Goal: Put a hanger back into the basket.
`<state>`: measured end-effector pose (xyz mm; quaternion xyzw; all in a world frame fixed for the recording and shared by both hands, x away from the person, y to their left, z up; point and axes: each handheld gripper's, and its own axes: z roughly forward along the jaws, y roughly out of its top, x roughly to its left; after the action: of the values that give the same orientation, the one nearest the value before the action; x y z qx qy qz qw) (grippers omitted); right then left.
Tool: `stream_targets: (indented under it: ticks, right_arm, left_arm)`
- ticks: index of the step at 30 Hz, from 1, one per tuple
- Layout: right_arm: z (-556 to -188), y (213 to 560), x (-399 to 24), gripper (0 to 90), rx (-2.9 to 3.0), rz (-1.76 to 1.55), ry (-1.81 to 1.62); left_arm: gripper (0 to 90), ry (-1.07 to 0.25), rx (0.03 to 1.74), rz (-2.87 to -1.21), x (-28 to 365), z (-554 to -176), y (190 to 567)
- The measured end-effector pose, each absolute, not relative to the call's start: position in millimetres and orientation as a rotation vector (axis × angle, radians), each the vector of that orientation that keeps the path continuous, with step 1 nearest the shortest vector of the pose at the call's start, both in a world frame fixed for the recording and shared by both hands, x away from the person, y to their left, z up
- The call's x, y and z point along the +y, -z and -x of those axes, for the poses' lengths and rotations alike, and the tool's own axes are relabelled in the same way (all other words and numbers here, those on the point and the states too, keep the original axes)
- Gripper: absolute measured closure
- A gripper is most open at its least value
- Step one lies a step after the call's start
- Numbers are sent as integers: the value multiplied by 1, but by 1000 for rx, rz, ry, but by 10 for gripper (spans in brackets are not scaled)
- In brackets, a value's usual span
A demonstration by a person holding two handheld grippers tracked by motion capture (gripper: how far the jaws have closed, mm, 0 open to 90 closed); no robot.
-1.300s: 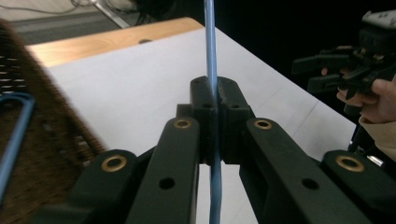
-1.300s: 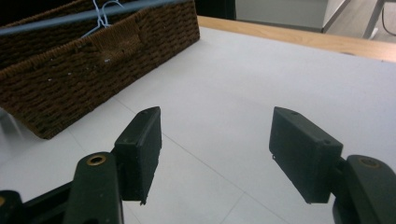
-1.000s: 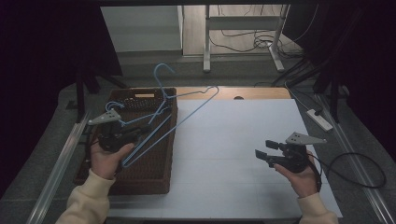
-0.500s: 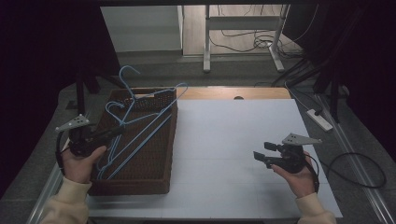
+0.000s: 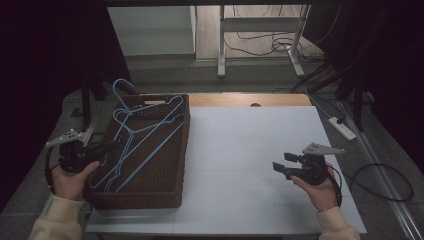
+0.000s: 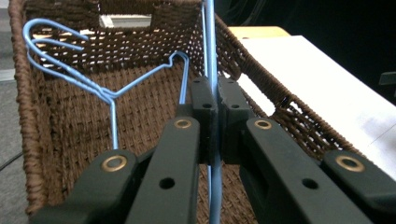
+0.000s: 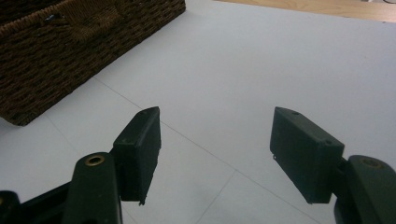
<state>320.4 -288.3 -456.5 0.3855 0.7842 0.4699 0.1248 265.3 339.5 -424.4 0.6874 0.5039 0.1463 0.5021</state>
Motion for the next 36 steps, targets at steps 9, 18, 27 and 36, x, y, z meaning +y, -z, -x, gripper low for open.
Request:
stream_targets:
  ticks: [9, 18, 27, 36]
  right_arm:
    - [-321, 457, -288, 346, 2289, -1121, -1364]
    - [-320, 457, -288, 346, 2287, -1120, -1369]
    - [-320, 456, -289, 346, 2289, -1116, -1368]
    - [-319, 456, -288, 346, 2291, -1115, -1364]
  left_arm:
    - [865, -329, 1248, -1715, 333, -277, 434]
    - [864, -317, 1290, -1769, 321, -290, 443]
    - [858, -282, 1397, -1866, 315, -302, 455]
    - [489, -404, 1424, -1904, 310, -304, 455]
